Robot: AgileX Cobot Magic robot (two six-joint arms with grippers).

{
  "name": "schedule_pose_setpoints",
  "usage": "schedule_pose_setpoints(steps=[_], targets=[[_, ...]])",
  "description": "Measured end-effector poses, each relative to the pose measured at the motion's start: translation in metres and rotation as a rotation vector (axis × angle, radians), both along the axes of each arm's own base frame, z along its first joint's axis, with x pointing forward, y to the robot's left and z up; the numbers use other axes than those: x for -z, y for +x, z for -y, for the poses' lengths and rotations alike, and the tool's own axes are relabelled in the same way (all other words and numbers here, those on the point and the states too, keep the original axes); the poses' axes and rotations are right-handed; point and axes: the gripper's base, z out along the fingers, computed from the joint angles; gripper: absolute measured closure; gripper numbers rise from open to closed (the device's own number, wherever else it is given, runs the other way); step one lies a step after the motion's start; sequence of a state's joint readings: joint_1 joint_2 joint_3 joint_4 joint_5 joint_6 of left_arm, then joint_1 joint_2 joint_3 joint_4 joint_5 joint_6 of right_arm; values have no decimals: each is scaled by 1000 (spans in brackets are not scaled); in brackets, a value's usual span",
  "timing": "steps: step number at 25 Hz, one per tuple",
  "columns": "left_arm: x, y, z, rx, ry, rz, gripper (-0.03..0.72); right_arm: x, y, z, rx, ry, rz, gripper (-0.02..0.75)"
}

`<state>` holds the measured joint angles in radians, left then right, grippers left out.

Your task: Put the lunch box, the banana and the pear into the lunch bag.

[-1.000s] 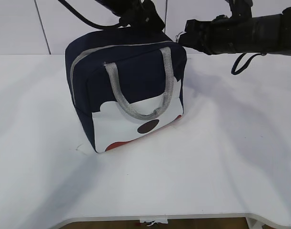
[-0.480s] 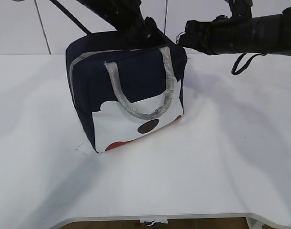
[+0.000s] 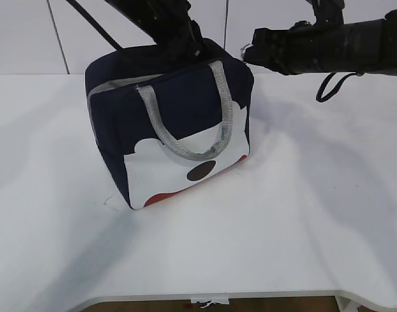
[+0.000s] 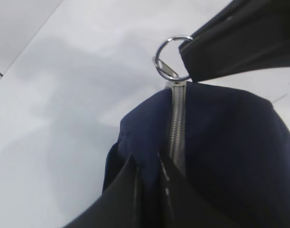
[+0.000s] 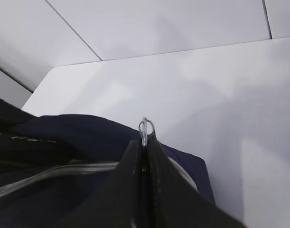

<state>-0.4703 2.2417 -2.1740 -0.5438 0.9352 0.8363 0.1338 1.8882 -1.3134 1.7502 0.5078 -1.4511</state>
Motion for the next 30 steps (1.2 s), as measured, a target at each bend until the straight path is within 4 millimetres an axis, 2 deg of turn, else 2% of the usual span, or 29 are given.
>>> schedule_pose_setpoints(steps=[14, 23, 30], targets=[[-16, -17, -8, 71, 74, -50, 678, 1, 1, -1, 38, -12, -5, 747], [-38, -33, -13, 111, 74, -67, 679, -2, 1, 1, 68, -26, 0, 745], [-44, -38, -15, 122, 80, -73, 679, 19, 9, -1, 73, -14, -52, 745]])
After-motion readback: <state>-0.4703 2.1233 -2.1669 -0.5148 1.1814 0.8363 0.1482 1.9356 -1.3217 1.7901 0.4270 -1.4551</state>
